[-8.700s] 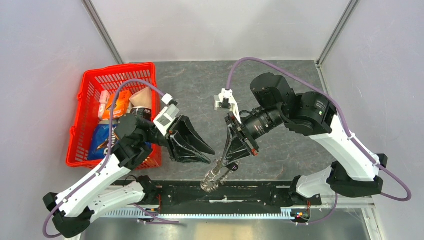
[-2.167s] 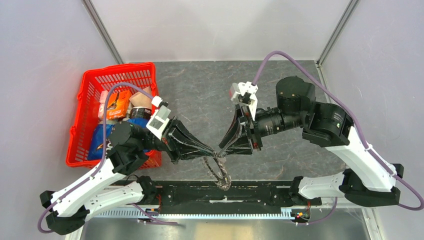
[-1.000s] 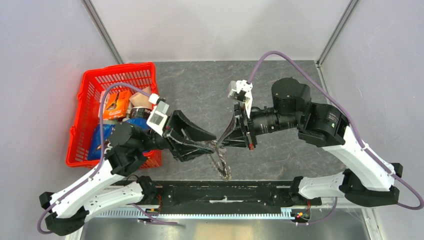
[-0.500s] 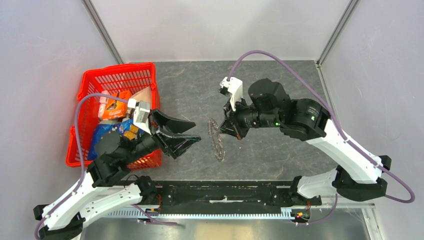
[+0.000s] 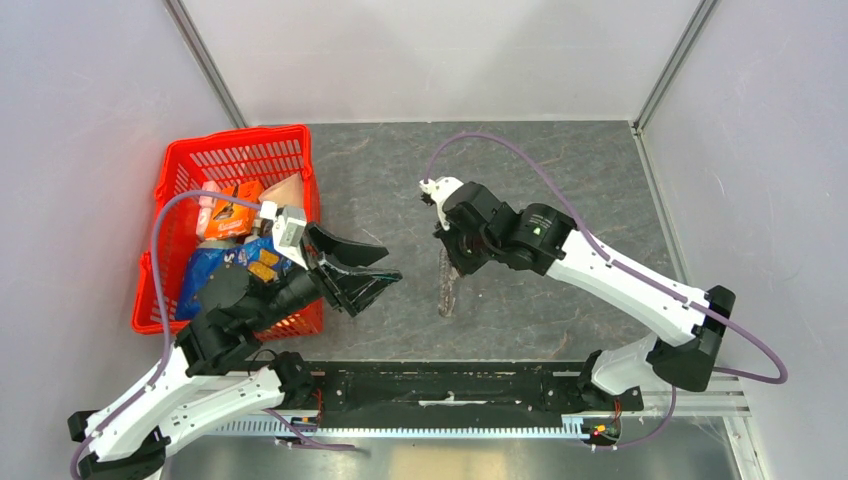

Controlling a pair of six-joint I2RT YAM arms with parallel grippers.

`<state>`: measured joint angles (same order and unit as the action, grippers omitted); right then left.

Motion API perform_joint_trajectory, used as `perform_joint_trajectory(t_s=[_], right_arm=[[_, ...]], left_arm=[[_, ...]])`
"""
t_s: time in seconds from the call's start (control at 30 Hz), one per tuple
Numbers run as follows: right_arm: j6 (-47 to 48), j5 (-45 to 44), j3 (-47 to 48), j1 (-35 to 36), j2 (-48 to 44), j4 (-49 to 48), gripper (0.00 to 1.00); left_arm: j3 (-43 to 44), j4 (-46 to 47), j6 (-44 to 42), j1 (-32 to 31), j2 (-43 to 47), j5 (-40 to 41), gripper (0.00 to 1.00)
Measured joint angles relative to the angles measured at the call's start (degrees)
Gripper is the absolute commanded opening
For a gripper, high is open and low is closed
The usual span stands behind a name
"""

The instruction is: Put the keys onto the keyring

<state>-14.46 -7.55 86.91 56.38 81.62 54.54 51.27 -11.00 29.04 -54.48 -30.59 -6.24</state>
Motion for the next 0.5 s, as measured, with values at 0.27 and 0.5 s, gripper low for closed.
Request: perform_joint_trajectory(t_s=[0.27, 0.5], right_arm=[[-2.1, -6.4, -7.3, -7.8, 0.0, -2.8, 0.00], [-1.8, -7.8, -8.0, -11.1, 1.6, -4.3, 0.00]], left_arm=[[-0.1, 0.0, 0.0, 0.0, -0.6, 0.0, 0.74], [-0.1, 0.0, 0.0, 0.0, -2.6, 0.0, 0.74]])
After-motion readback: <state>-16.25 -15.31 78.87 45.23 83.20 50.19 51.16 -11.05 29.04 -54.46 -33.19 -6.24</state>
